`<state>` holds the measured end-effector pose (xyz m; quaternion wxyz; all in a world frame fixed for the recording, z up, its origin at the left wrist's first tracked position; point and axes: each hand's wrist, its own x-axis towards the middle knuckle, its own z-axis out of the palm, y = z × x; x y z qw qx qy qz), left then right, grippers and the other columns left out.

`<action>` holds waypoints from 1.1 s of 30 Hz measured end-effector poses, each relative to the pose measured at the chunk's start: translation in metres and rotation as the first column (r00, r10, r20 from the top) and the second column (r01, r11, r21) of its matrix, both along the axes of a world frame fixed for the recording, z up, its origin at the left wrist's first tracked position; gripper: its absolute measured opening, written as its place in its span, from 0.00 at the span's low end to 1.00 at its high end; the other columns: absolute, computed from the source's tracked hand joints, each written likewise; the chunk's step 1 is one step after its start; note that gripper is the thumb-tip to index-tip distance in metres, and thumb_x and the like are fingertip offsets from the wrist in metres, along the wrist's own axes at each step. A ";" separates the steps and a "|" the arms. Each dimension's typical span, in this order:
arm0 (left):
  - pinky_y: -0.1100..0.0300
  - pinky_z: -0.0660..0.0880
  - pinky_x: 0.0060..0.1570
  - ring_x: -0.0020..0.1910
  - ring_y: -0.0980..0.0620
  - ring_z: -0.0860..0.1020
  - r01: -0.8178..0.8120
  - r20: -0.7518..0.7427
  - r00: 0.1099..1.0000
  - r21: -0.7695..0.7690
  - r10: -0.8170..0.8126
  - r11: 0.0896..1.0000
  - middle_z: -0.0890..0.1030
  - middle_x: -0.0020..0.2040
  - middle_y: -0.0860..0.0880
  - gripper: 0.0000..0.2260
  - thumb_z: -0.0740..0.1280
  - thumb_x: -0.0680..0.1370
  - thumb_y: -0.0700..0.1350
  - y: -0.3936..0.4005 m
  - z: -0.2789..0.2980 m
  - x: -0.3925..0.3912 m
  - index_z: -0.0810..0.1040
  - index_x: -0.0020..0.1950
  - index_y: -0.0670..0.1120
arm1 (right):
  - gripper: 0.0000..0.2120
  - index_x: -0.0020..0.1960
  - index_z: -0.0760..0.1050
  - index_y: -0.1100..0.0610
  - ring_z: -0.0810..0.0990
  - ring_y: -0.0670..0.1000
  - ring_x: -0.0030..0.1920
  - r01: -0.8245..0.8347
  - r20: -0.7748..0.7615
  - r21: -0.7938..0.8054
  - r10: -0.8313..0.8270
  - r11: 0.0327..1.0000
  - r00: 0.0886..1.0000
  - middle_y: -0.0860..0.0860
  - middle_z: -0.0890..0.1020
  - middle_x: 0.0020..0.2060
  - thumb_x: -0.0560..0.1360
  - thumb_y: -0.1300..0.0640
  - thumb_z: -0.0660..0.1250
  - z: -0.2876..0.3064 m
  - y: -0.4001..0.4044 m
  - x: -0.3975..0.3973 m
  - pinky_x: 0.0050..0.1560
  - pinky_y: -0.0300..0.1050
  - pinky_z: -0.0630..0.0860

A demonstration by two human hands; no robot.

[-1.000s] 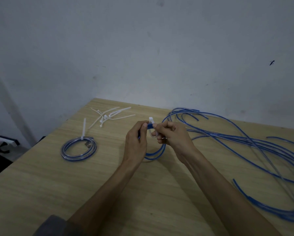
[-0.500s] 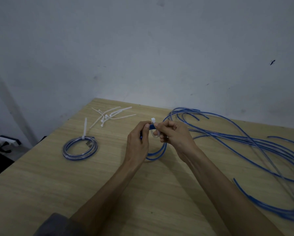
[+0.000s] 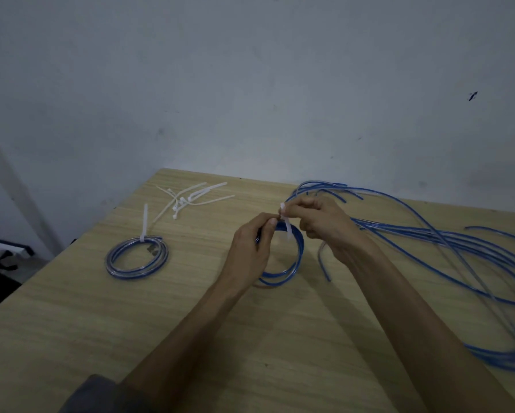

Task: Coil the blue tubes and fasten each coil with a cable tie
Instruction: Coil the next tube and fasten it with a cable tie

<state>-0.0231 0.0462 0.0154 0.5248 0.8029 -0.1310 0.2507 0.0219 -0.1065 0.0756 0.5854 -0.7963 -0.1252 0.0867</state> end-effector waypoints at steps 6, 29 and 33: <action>0.72 0.66 0.37 0.33 0.65 0.73 0.036 -0.061 0.997 -0.010 -0.037 0.999 0.77 0.34 0.66 0.12 0.59 0.85 0.40 0.003 0.006 -0.001 0.83 0.58 0.42 | 0.08 0.47 0.84 0.56 0.78 0.38 0.38 0.050 0.030 0.074 -0.053 0.996 0.998 0.40 0.82 0.37 0.77 0.51 0.72 -0.005 0.005 -0.001 0.42 0.38 0.69; 0.59 0.64 0.31 0.29 0.55 0.63 0.155 -0.279 0.936 -0.225 -0.216 0.962 0.65 0.29 0.54 0.14 0.58 0.86 0.43 -0.004 0.004 -0.009 0.79 0.44 0.46 | 0.09 0.47 0.76 0.61 0.83 0.53 0.35 0.234 0.431 0.158 -0.281 0.959 0.857 0.56 0.81 0.37 0.82 0.56 0.66 -0.019 0.024 -0.002 0.42 0.56 0.81; 0.60 0.63 0.31 0.30 0.54 0.62 0.170 -0.281 0.927 -0.271 -0.247 0.947 0.64 0.30 0.52 0.13 0.58 0.85 0.43 -0.005 0.005 -0.010 0.83 0.56 0.47 | 0.10 0.45 0.76 0.61 0.80 0.49 0.36 0.244 0.461 0.174 -0.298 0.954 0.836 0.53 0.80 0.34 0.81 0.55 0.66 -0.021 0.027 -0.002 0.42 0.53 0.80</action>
